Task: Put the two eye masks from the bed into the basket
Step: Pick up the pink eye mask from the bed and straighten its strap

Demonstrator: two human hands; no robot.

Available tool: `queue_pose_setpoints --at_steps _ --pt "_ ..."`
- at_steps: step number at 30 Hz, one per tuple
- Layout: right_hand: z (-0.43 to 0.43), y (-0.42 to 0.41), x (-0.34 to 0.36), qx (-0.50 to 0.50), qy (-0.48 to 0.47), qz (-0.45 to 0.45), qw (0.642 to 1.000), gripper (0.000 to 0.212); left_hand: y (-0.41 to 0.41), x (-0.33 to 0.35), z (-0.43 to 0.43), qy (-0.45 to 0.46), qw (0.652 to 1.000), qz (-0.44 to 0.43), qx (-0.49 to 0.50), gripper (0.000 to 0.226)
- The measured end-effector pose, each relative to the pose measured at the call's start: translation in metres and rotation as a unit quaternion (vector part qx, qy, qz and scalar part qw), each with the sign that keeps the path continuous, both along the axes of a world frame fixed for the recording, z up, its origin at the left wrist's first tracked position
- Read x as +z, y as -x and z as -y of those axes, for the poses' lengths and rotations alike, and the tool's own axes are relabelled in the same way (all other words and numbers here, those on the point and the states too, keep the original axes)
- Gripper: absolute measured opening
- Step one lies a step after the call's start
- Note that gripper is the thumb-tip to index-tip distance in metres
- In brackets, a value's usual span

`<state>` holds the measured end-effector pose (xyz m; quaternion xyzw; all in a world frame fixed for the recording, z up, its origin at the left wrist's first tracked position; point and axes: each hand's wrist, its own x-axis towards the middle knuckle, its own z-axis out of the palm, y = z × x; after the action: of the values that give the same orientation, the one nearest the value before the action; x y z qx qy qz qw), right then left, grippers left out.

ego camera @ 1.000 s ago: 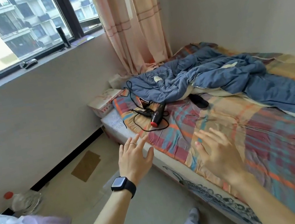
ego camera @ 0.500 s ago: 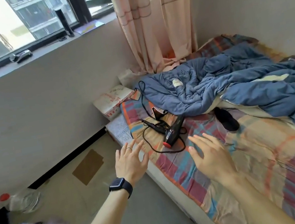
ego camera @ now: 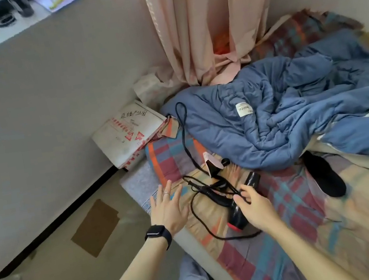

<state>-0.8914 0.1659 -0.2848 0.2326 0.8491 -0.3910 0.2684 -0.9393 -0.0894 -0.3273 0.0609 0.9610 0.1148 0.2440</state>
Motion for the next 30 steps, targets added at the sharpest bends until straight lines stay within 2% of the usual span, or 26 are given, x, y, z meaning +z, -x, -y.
queue_pose_setpoints --at_steps 3,7,11,15,18,21,23,25,27,29,30 --pt "0.017 0.061 -0.039 -0.157 0.078 0.069 0.982 0.057 0.057 -0.037 0.006 0.008 0.999 0.03 -0.042 0.068" --pt "0.029 0.131 -0.094 -0.381 0.177 0.127 0.898 0.064 0.112 -0.087 0.008 0.015 0.995 0.04 -0.089 0.07" --pt "0.034 0.17 -0.147 -0.442 0.183 0.166 0.862 0.078 0.141 -0.14 0.009 0.027 0.989 0.047 -0.136 0.066" --pt "0.038 0.183 -0.176 -0.497 0.164 0.126 0.843 0.049 0.146 -0.172 0.018 0.049 0.985 0.046 -0.161 0.063" --pt "0.042 0.173 -0.162 -0.505 0.186 0.079 0.839 0.036 0.146 -0.169 0.014 0.043 0.987 0.05 -0.146 0.063" --pt "0.038 0.151 -0.119 -0.49 0.213 0.05 0.844 0.029 0.143 -0.137 -0.006 -0.027 0.996 0.066 -0.046 0.06" --pt "0.032 0.132 -0.087 -0.498 0.24 0.033 0.833 0.027 0.139 -0.105 -0.024 -0.121 0.988 0.087 0.034 0.052" --pt "0.023 0.109 -0.056 -0.493 0.25 0.014 0.834 0.028 0.132 -0.068 -0.043 -0.258 0.944 0.174 0.11 0.044" --pt "0.016 0.085 -0.029 -0.475 0.257 -0.005 0.841 0.028 0.122 -0.03 -0.063 -0.362 0.883 0.265 0.133 0.04" --pt "0.01 0.059 -0.003 -0.454 0.258 -0.025 0.853 0.026 0.108 0.002 -0.081 -0.413 0.85 0.306 0.115 0.04" --pt "0.008 0.047 0.008 -0.443 0.254 -0.034 0.859 0.026 0.101 0.015 -0.089 -0.422 0.848 0.304 0.102 0.038"
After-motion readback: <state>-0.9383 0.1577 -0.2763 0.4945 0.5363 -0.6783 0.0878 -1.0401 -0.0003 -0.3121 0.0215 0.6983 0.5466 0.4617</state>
